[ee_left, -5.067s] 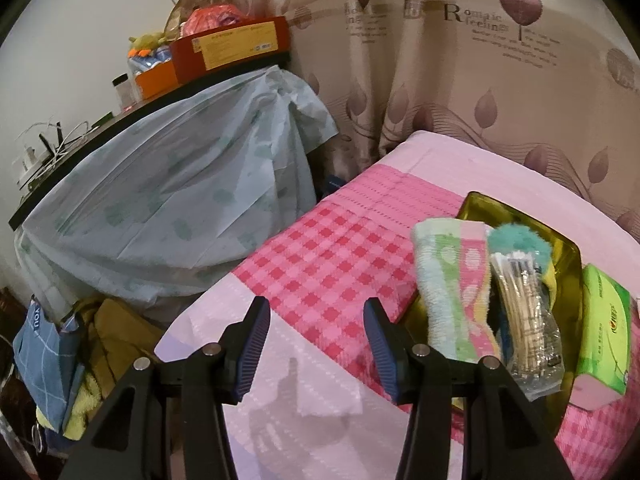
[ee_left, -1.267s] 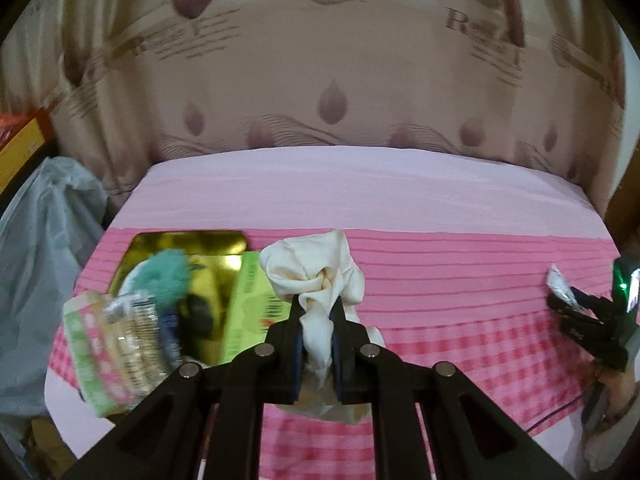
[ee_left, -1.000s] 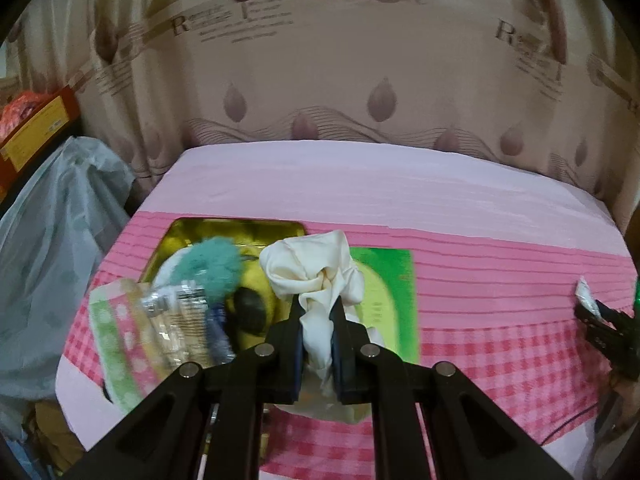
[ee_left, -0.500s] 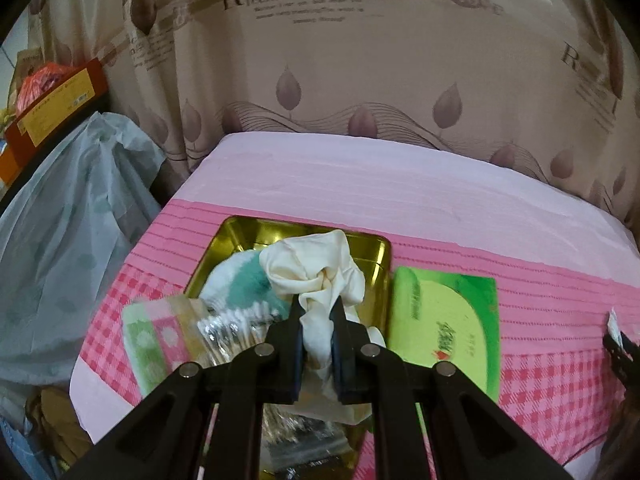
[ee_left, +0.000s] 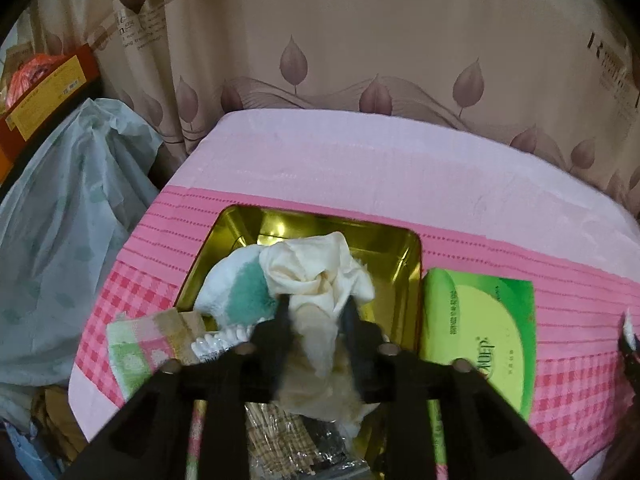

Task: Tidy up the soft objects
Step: 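Carry the cream scrunchie into the gold tin and open the left tool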

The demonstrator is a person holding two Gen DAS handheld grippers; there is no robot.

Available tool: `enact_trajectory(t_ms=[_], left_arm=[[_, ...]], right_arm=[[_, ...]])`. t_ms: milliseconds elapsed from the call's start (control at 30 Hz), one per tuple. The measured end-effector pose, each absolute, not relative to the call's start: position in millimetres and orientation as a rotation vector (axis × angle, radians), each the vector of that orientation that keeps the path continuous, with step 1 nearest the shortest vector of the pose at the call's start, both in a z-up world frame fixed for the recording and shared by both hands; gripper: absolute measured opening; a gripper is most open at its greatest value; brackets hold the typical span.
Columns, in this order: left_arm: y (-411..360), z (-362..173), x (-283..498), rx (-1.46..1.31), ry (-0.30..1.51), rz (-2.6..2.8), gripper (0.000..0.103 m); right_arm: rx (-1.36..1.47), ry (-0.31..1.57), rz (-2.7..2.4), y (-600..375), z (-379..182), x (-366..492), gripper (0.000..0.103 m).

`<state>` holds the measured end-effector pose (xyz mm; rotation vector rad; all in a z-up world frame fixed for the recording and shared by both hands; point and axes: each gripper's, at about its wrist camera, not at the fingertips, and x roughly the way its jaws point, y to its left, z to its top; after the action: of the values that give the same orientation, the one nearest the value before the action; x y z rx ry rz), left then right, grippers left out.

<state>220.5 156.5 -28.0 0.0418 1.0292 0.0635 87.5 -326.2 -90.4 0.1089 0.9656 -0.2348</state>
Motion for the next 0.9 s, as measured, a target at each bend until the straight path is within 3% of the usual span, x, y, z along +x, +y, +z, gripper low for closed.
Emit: enact_trajectory(t_ms=[133,500,667,900], left_arm=[[154,-33,221,0.056,1.034,0.057,0.048],[160,-2,186,0.099,0.948,0.112,0.049],[166,9,147,0.134,0.896,0.136,0.049],[182,12,101,0.171,0.830,0.226,0.049]], right_arm=[[0.110,0.965,-0.234,-326,-90,87,0.055],[0.118,0.963,-0.230,-325,-90,87,0.055],[0.106,0.964,-0.219,-319,-89,87,0.047],[0.110,0.955,-0.202,-302,-83,82,0.043]])
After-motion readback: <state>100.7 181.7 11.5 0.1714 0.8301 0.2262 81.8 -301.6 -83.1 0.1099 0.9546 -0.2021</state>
